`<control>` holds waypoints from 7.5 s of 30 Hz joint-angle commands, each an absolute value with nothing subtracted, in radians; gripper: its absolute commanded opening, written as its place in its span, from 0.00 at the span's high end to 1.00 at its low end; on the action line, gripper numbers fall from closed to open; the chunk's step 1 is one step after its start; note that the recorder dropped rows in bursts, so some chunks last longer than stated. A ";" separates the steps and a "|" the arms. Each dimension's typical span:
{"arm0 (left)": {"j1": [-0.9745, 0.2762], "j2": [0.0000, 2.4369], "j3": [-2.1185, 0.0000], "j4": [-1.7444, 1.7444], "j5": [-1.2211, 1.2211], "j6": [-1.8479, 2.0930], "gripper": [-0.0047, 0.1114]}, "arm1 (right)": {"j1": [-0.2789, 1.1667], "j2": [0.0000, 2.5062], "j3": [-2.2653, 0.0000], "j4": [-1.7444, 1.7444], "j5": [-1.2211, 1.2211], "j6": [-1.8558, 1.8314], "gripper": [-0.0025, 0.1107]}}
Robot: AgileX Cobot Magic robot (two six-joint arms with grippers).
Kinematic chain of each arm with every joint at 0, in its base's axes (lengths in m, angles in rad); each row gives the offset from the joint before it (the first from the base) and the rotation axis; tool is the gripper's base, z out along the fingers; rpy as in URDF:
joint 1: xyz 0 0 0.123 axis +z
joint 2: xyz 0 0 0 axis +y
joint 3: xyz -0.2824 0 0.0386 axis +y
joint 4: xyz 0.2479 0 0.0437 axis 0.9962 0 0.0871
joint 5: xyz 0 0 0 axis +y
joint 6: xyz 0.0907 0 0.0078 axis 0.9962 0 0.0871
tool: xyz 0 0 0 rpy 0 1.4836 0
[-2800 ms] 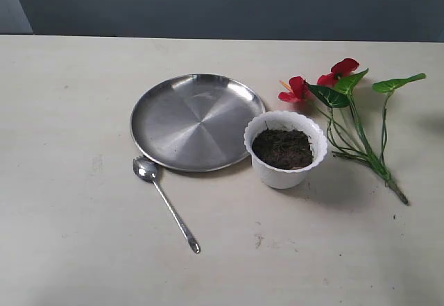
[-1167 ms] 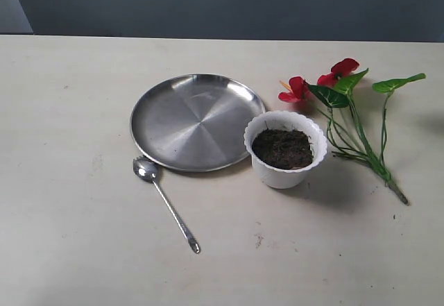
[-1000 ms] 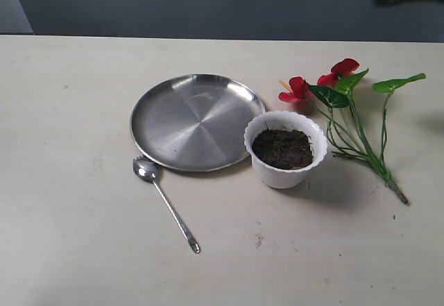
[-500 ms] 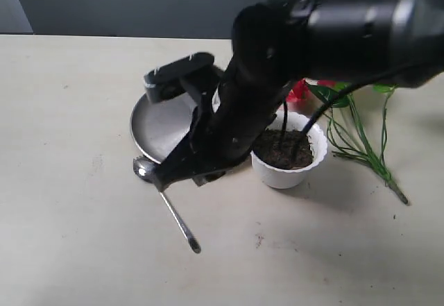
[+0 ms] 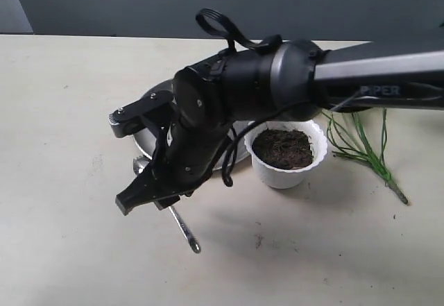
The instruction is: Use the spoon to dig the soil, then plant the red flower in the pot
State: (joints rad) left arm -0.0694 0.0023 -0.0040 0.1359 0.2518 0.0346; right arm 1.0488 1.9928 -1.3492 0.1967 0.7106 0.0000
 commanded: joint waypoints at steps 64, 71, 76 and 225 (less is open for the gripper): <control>-0.074 0.000 0.000 0.134 0.243 0.032 0.96 | 1.048 1.446 -1.213 -0.758 1.221 -0.034 0.98; -0.074 0.000 0.000 0.134 0.243 0.032 0.96 | 1.048 1.353 -0.958 -0.973 1.221 -0.255 0.98; -0.074 0.000 0.000 0.134 0.243 0.032 0.96 | 1.048 1.353 -0.901 -1.105 1.221 -0.473 0.98; -0.074 0.000 0.000 0.134 0.243 0.032 0.96 | 0.776 2.314 -1.801 -0.072 0.792 -0.497 0.86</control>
State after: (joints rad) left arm -0.0694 0.0023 -0.0040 0.1359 0.2518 0.0346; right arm 0.7831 2.3124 -1.7948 -0.0638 0.7861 -0.4997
